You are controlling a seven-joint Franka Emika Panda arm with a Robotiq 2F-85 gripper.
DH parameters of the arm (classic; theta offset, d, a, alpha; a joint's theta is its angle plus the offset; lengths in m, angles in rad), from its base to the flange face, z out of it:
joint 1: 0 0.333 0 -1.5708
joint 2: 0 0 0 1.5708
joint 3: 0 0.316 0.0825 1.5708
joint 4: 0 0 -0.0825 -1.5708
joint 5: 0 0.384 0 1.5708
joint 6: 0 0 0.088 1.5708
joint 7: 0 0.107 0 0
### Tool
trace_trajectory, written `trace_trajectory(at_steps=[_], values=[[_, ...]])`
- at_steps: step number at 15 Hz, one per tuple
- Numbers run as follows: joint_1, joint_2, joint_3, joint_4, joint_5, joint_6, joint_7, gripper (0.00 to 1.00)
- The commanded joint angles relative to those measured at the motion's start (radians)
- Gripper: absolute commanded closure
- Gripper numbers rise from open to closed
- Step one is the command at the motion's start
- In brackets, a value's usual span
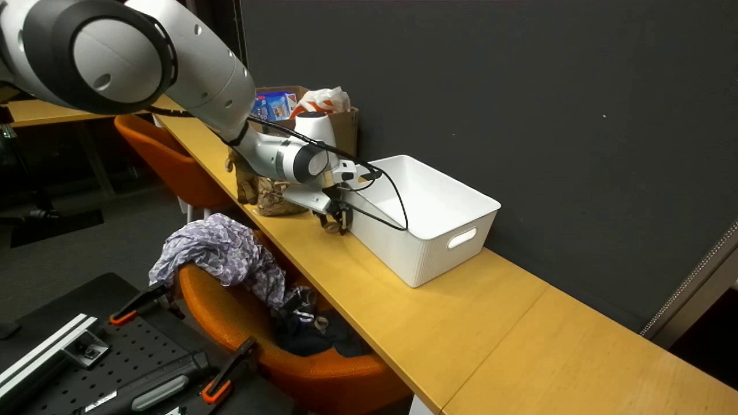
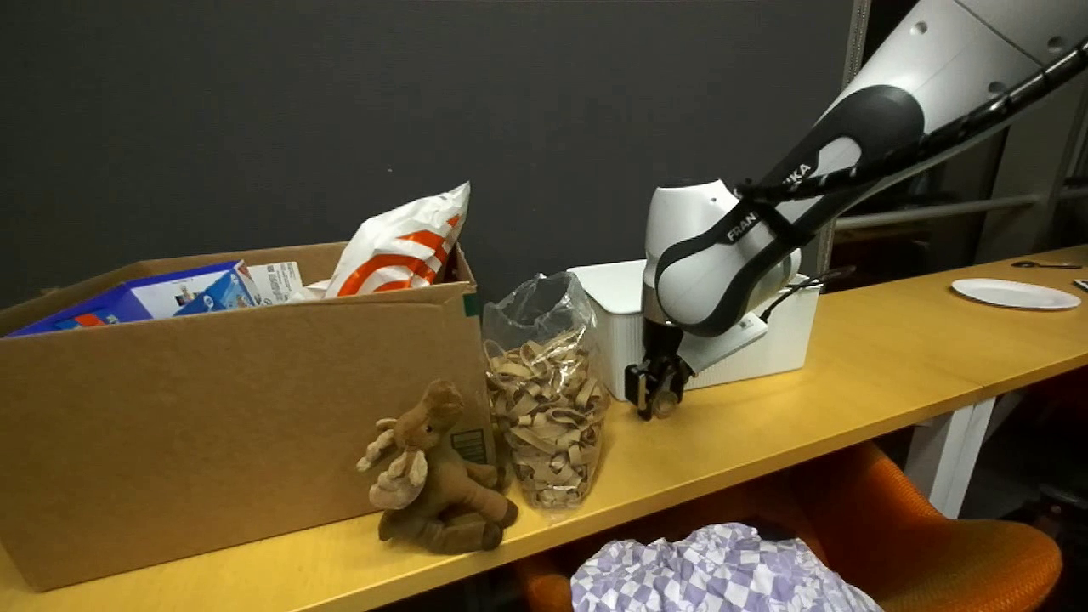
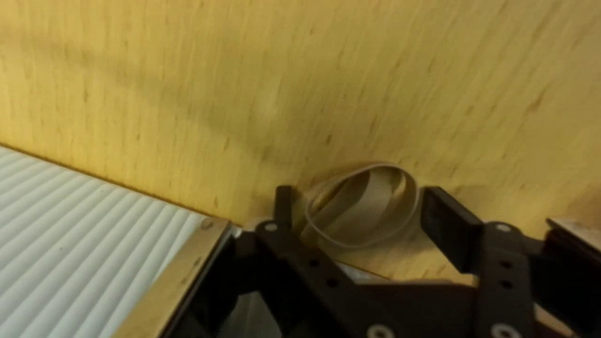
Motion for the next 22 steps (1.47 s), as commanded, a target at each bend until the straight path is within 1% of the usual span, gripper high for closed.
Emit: trace_trajectory(at_steps=[1, 2, 7, 9, 10, 12, 14, 15, 17, 18, 19, 22], values=[[0.007, 0.037, -0.011, 0.059, -0.01, -0.024, -0.019, 0.55], [0.009, 0.035, -0.011, 0.058, -0.01, -0.022, -0.02, 0.6], [0.014, 0.003, -0.019, 0.026, -0.009, -0.014, -0.005, 0.99], [0.028, -0.046, -0.021, -0.024, -0.008, -0.025, 0.012, 1.0], [0.035, -0.102, -0.011, -0.081, 0.0, -0.047, 0.018, 1.0], [0.065, -0.209, -0.014, -0.182, -0.003, -0.097, 0.048, 0.99], [0.082, -0.286, -0.007, -0.227, -0.005, -0.165, 0.061, 0.99], [0.094, -0.332, -0.008, -0.253, -0.011, -0.18, 0.073, 0.99], [0.126, -0.421, -0.02, -0.292, -0.049, -0.165, 0.093, 0.99], [0.138, -0.463, -0.022, -0.307, -0.077, -0.132, 0.087, 0.99], [0.152, -0.505, -0.025, -0.313, -0.11, -0.133, 0.092, 0.99], [0.2, -0.605, -0.015, -0.286, -0.23, -0.163, 0.106, 0.99]])
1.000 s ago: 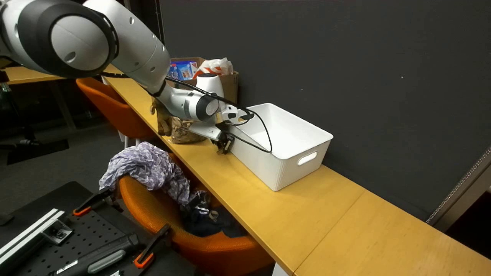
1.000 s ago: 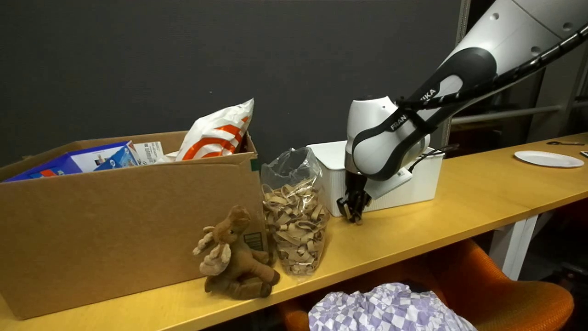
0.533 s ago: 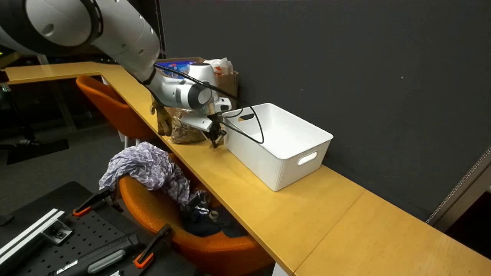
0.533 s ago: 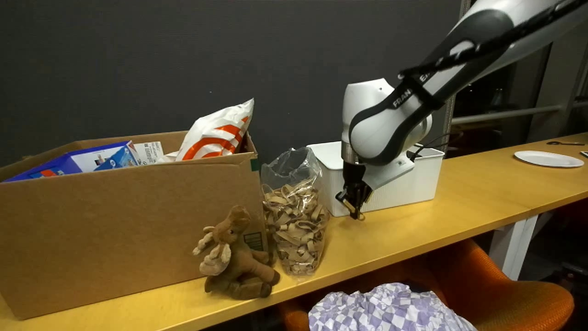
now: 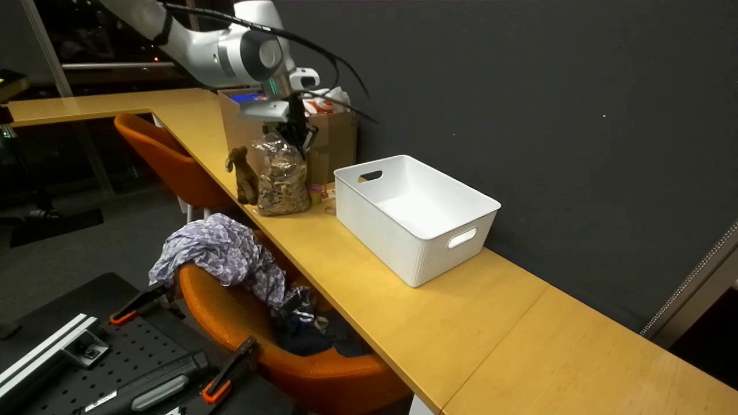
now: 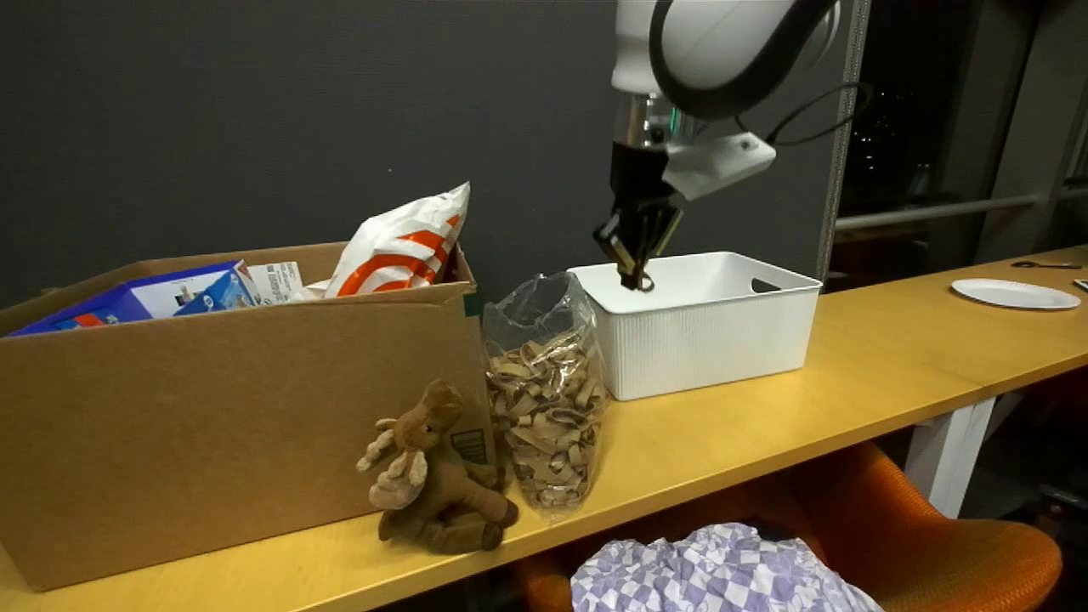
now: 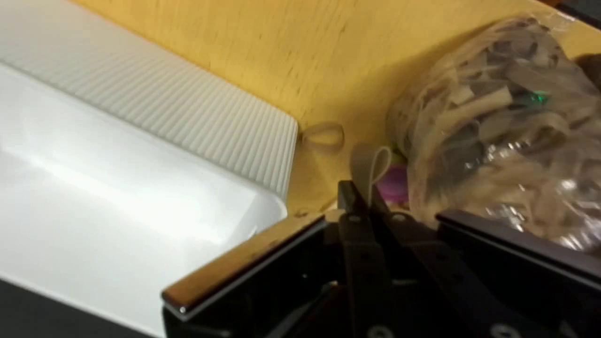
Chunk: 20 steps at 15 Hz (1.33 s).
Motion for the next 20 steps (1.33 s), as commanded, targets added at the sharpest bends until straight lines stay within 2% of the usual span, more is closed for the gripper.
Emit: trace_trajectory(at_steps=[1, 3, 7, 10, 13, 20], values=[[0.067, -0.128, 0.002, -0.012, -0.134, -0.019, 0.034, 0.99], [0.086, -0.123, 0.023, 0.037, -0.178, -0.025, 0.042, 0.99], [0.092, -0.075, 0.06, 0.061, -0.186, -0.004, 0.027, 0.99], [0.083, -0.033, 0.06, 0.067, -0.18, 0.009, 0.01, 0.99], [0.054, 0.051, 0.066, 0.109, -0.162, 0.062, -0.065, 0.99], [0.071, 0.204, 0.061, 0.234, -0.157, 0.084, -0.142, 0.99]])
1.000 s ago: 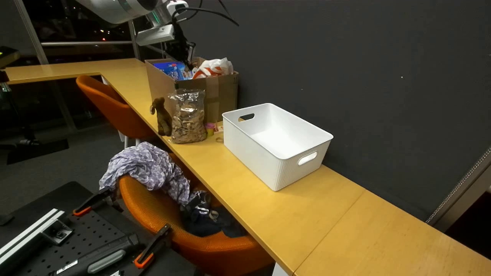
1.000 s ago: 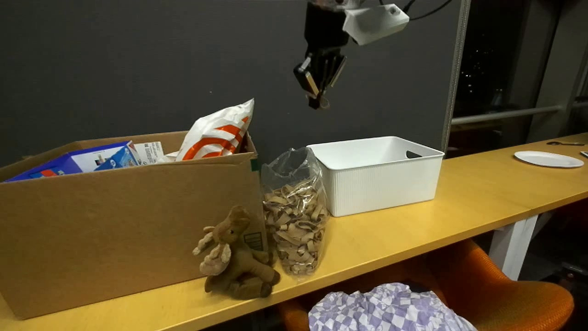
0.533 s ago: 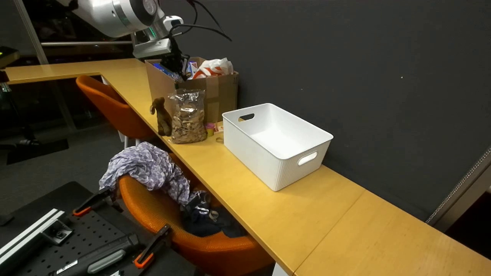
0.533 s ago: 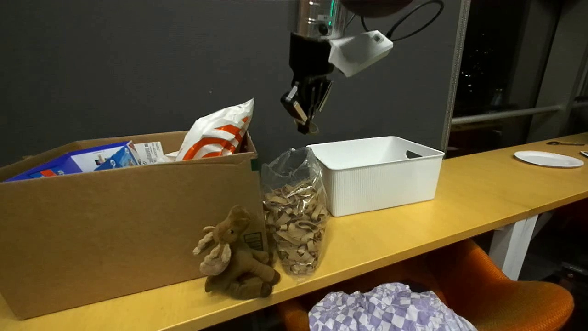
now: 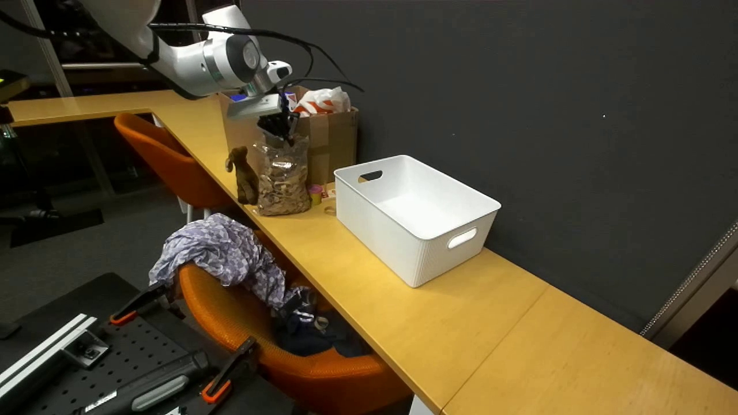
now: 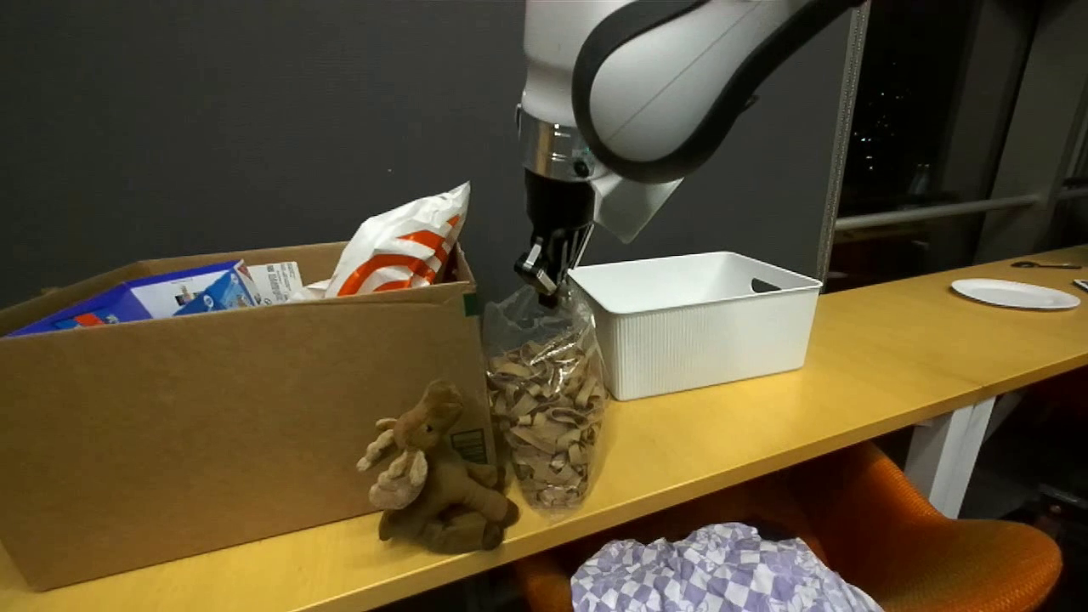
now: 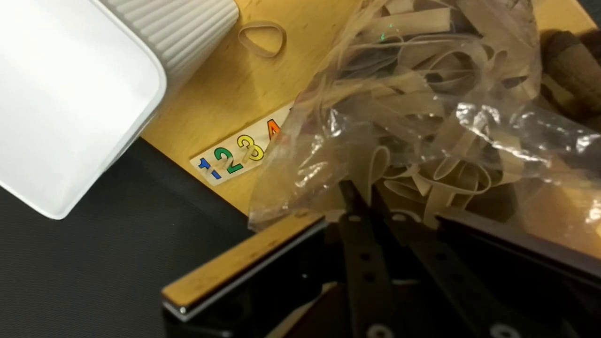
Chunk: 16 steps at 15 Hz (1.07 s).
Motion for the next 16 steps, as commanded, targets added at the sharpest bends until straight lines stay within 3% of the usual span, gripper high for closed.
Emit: trace_trajectory(at_steps=[1, 5, 6, 9, 13, 16], values=[[0.015, 0.051, 0.006, 0.067, 0.0, -0.002, -0.036, 0.99], [0.041, 0.025, 0.008, 0.031, 0.0, 0.006, -0.027, 0.99], [0.045, 0.02, 0.011, 0.026, 0.003, 0.004, -0.027, 0.72], [0.049, -0.009, 0.016, -0.003, 0.015, -0.002, -0.022, 0.58], [0.06, -0.088, 0.008, -0.072, 0.008, -0.021, 0.005, 0.28], [0.078, -0.215, -0.008, -0.17, -0.014, -0.101, 0.068, 0.05]])
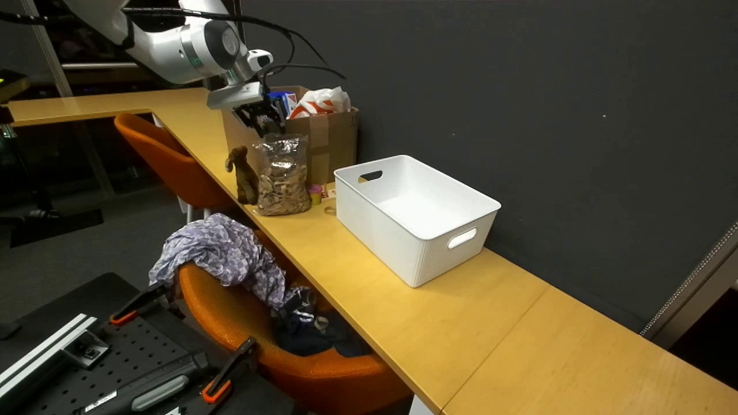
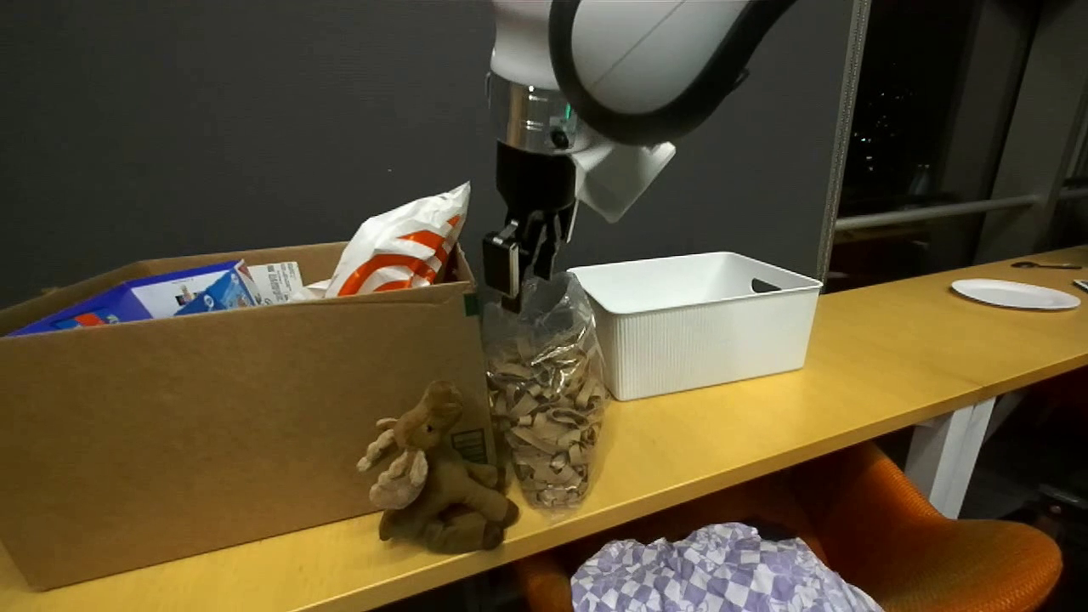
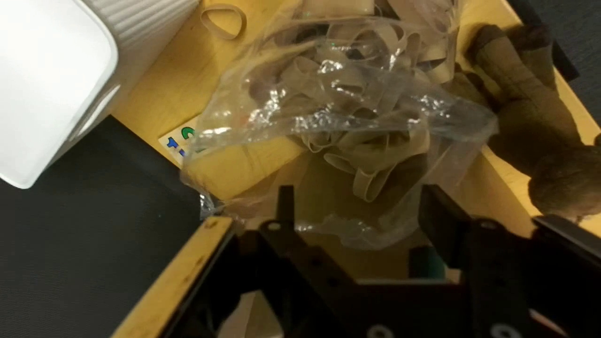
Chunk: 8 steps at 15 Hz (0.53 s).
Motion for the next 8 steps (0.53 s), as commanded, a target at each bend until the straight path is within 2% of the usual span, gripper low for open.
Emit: trace_trajectory(at_steps=[1, 5, 8], values=[[0.014, -0.187, -0.009, -0.161, -0.018, -0.081, 0.069, 0.01], [-0.007, -0.376, -0.01, -0.341, -0.053, -0.113, 0.17, 0.0], [-0.054, -0.467, -0.01, -0.471, -0.125, -0.03, 0.229, 0.0]])
